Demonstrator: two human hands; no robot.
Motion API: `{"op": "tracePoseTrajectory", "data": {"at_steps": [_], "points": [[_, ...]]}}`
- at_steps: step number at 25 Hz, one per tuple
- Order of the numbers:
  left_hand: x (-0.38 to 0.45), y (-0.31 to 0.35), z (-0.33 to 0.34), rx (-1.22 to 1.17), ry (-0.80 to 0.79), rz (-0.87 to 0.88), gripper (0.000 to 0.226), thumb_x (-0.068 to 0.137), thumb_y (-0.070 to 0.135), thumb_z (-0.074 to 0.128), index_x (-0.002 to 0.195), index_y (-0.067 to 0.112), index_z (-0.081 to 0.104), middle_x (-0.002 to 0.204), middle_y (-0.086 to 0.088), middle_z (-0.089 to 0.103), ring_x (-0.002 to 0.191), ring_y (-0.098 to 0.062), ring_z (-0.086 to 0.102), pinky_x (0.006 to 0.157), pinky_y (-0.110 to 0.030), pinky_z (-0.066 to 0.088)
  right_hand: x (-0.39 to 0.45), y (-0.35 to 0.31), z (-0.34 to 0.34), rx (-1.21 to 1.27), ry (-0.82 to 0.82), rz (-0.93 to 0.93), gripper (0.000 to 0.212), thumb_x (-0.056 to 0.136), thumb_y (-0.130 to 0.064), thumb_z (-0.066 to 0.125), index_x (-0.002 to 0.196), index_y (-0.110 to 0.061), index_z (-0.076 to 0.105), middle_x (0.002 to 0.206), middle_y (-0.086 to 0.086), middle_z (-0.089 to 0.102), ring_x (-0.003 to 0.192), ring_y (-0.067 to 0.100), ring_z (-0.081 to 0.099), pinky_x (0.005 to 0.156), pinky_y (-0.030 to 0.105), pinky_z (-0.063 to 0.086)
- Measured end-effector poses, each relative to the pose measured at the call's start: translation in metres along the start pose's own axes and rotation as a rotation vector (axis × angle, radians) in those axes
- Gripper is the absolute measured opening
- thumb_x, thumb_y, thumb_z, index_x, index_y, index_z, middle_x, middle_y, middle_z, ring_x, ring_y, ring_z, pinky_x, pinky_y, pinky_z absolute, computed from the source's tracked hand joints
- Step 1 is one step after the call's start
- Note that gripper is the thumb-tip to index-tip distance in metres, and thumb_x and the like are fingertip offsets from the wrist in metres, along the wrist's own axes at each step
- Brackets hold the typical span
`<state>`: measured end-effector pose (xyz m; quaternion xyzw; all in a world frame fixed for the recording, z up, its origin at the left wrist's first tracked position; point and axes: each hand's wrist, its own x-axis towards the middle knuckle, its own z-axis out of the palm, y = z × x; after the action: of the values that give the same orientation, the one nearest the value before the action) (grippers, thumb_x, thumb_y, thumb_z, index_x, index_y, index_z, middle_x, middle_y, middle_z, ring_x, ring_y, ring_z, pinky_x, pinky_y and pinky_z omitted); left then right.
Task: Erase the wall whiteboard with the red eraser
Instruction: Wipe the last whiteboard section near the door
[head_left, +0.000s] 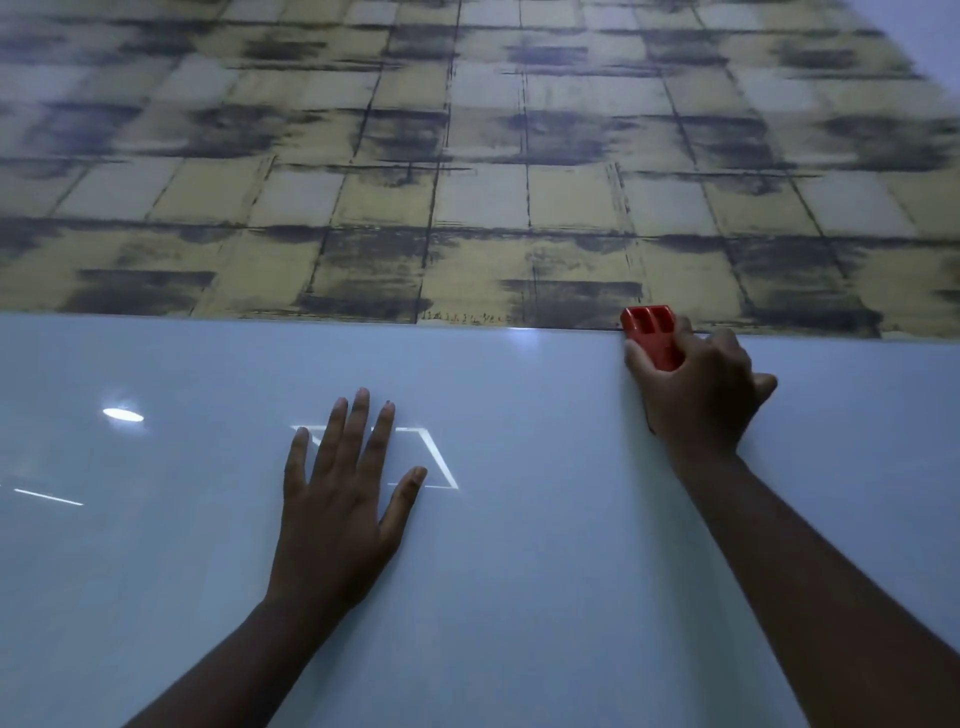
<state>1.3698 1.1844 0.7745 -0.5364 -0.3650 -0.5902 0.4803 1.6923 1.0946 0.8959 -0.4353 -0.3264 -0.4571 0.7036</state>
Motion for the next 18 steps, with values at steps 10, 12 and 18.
{"op": "tracePoseTrajectory", "data": {"at_steps": [10,12,18], "points": [[-0.002,-0.006,0.005,-0.058,0.024,0.012,0.078,0.108,0.059,0.026,0.168,0.010,0.023,0.176,-0.009,0.020,0.163,-0.020,0.017,0.131,-0.053,0.014,-0.108,-0.177,0.040,0.162,-0.182,-0.465,0.062,0.089,-0.062,0.061,0.137,-0.024,0.061,0.103,0.008,0.061,0.094,0.028,0.058,0.082,0.040,0.040],[-0.001,-0.009,0.006,-0.074,-0.009,0.012,0.079,0.107,0.059,0.028,0.167,0.008,0.024,0.175,-0.011,0.022,0.163,-0.018,0.016,0.133,-0.051,0.012,-0.120,-0.186,0.038,0.199,-0.207,-0.546,0.066,0.089,-0.065,0.061,0.140,-0.022,0.059,0.104,0.006,0.062,0.094,0.025,0.058,0.083,0.040,0.041],[-0.007,-0.003,0.000,-0.140,0.054,0.024,0.071,0.106,0.046,0.033,0.164,0.006,0.033,0.172,-0.011,0.030,0.160,-0.025,0.026,0.129,-0.056,0.021,-0.065,-0.087,0.016,0.108,-0.167,-0.442,0.065,0.088,-0.064,0.054,0.139,-0.024,0.061,0.100,0.008,0.061,0.089,0.028,0.060,0.083,0.043,0.042]]}}
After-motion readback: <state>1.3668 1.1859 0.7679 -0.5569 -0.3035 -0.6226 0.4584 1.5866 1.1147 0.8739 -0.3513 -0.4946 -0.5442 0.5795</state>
